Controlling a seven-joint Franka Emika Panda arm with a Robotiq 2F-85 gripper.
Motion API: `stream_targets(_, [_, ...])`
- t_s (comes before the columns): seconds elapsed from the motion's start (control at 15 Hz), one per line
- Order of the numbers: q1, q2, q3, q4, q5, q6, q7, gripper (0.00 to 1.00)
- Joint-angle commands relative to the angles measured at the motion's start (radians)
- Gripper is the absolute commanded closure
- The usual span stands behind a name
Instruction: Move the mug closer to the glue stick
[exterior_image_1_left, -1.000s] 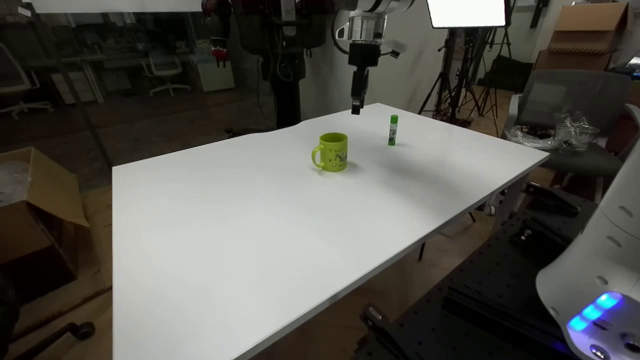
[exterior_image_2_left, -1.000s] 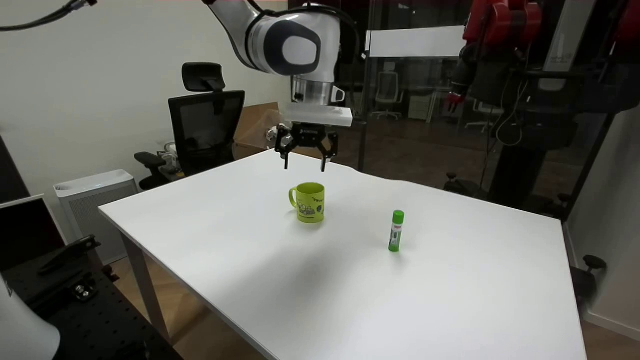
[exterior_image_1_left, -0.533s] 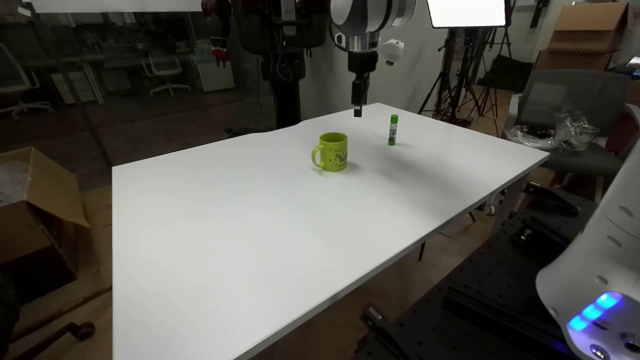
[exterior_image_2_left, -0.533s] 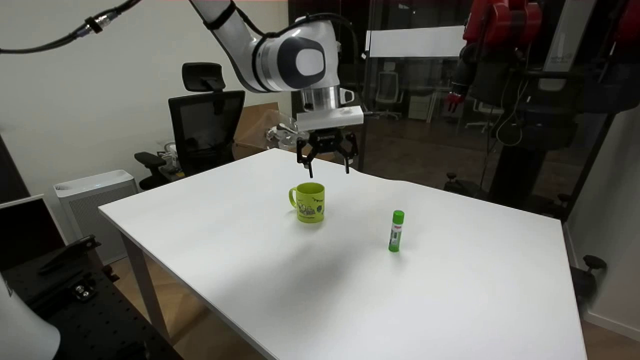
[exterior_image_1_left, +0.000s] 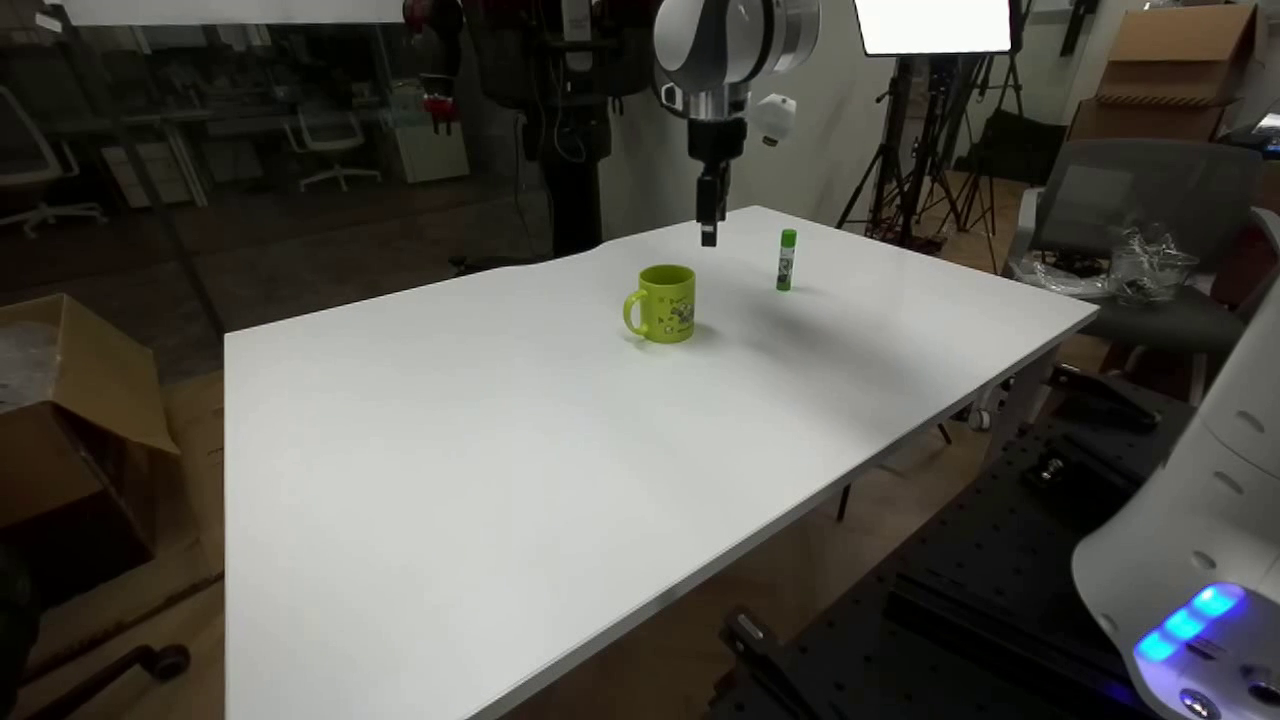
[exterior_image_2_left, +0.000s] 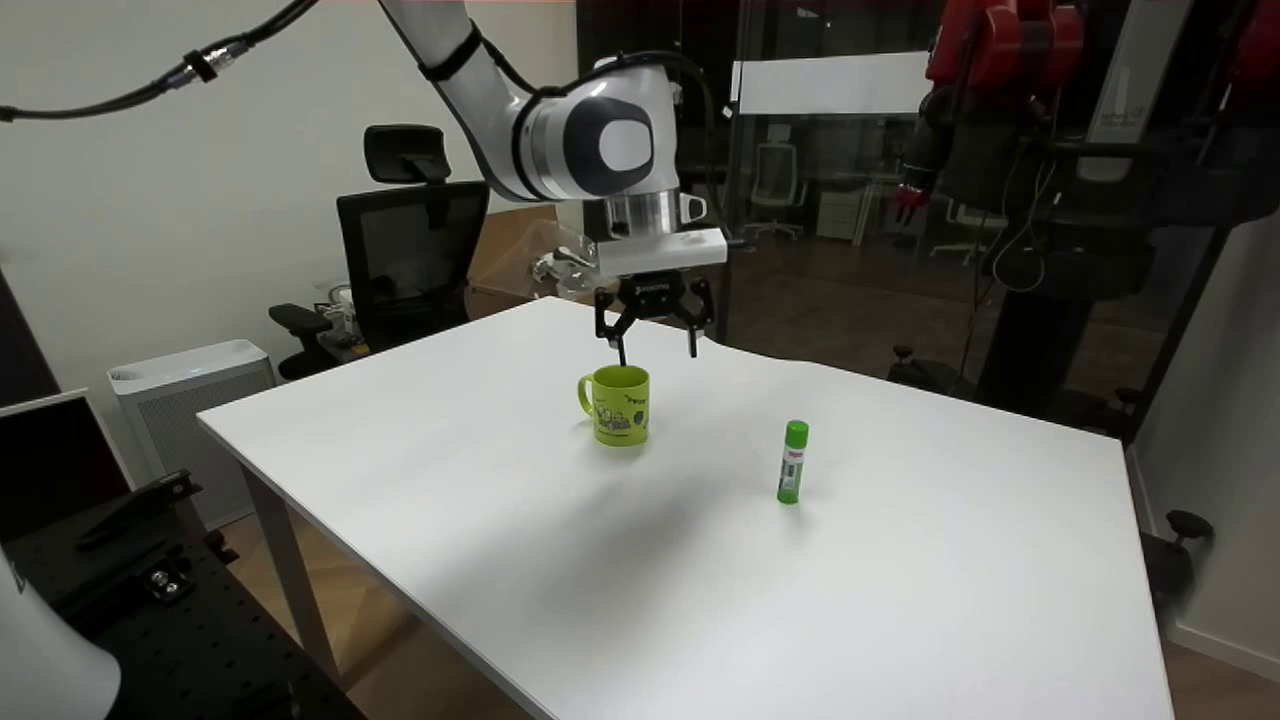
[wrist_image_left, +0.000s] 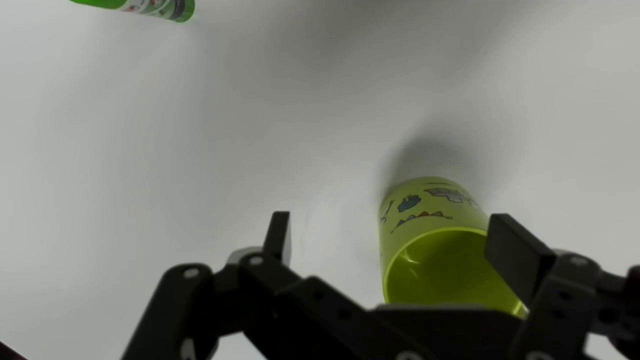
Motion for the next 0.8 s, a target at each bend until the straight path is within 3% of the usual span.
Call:
stream_targets(0.0, [-0.015, 0.061, 0.038, 0.091, -0.008, -0.035, -0.012, 0.00])
stream_targets(0.73, [-0.019, 0.224, 0.067, 0.280, -0.016, -0.099, -0.037, 0.00])
